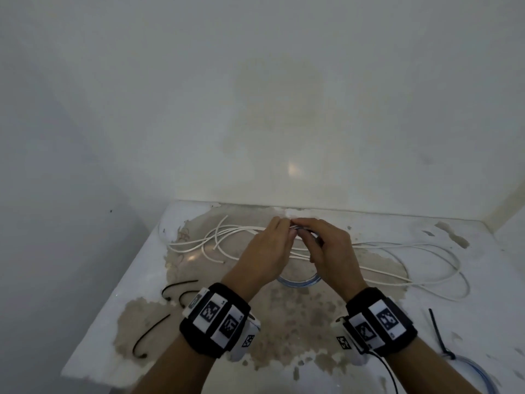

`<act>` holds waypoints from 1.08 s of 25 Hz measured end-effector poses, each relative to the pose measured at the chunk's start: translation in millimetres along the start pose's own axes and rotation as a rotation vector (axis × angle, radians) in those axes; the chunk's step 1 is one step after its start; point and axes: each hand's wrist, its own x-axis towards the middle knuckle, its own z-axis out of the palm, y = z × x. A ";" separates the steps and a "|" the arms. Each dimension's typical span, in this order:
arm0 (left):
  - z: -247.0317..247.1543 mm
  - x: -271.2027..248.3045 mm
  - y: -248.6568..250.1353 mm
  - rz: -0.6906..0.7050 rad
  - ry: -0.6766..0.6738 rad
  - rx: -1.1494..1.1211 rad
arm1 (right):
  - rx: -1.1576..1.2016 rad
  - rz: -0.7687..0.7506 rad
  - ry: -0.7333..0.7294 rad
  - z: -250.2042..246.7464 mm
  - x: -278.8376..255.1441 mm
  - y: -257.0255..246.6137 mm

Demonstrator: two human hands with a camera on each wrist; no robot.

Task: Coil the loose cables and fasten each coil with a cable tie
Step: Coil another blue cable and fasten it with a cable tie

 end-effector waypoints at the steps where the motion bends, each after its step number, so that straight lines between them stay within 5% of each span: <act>1: -1.1 -6.6 -7.1 -0.029 -0.014 0.009 | 0.043 0.024 -0.041 6.3 -0.7 -4.4; 6: -24.9 -69.3 -76.2 -0.275 0.123 -0.052 | 0.368 0.330 -0.248 60.3 -1.6 -6.3; 10: -64.0 -132.5 -144.0 -0.697 0.276 -0.255 | 0.169 0.601 -0.620 135.7 -34.5 21.8; 13: -79.3 -163.1 -172.9 -0.896 0.342 -0.344 | 0.045 0.581 -0.920 199.5 -65.2 18.8; 20: -83.1 -181.0 -194.1 -1.043 0.315 -0.384 | -0.333 0.514 -0.915 293.3 -82.9 8.5; 24: -84.5 -166.8 -189.2 -0.973 0.278 -0.360 | -0.367 0.492 -0.896 303.0 -80.5 22.3; 27: -81.8 -153.1 -182.8 -0.864 0.261 -0.337 | -0.208 0.538 -0.735 276.1 -77.6 29.2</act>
